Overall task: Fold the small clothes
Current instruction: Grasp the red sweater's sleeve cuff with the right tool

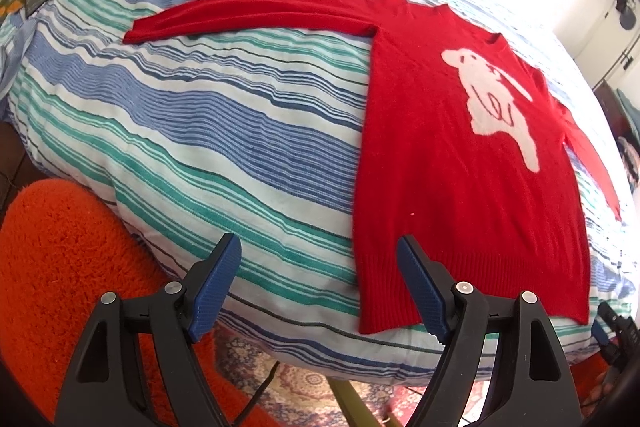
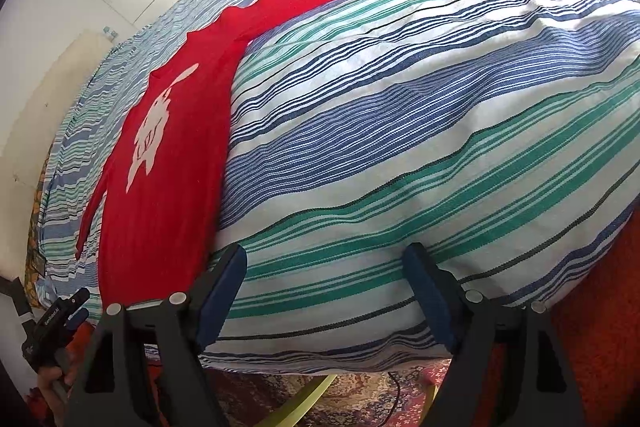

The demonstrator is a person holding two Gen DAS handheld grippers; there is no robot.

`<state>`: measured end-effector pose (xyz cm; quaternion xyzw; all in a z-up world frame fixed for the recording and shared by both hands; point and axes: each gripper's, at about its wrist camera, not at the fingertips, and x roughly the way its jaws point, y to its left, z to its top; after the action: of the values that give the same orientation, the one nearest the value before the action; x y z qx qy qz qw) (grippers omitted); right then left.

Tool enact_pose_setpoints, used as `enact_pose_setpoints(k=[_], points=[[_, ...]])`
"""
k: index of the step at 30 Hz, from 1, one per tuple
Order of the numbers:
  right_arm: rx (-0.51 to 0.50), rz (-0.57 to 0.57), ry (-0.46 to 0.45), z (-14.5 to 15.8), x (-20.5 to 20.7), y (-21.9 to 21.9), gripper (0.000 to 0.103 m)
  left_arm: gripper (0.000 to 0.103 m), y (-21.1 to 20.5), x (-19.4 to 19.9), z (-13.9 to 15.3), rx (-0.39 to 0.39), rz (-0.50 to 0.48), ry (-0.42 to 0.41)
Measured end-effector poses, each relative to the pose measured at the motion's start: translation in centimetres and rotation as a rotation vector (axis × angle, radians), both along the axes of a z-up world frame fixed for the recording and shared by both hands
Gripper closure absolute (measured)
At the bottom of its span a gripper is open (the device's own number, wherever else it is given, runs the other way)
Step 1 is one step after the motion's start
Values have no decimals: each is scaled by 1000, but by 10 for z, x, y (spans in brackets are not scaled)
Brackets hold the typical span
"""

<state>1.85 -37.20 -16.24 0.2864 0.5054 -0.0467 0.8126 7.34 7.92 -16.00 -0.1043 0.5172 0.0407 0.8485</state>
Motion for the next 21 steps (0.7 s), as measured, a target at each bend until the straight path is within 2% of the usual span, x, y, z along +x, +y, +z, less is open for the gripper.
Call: enact_pose_setpoints(k=[3, 7, 11, 14, 16, 19, 21], points=[[38, -16, -10, 2, 0, -6, 23, 21, -1, -1, 4, -4, -1, -22], [150, -92, -109, 23, -2, -32, 23, 20, 6, -2, 6, -17, 36, -39], [183, -167, -201, 48, 26, -87, 23, 20, 12, 2, 2, -32, 67, -24], [212, -302, -294, 62, 51, -150, 23, 20, 11, 3, 0, -26, 74, -18], [254, -375, -289, 54, 71, -186, 23, 20, 10, 4, -1, -16, 72, -14], [418, -450, -235, 18, 102, -223, 23, 20, 9, 5, -5, -3, 74, 1], [454, -489, -190, -2, 116, -235, 29, 20, 9, 8, -8, 3, 77, 14]])
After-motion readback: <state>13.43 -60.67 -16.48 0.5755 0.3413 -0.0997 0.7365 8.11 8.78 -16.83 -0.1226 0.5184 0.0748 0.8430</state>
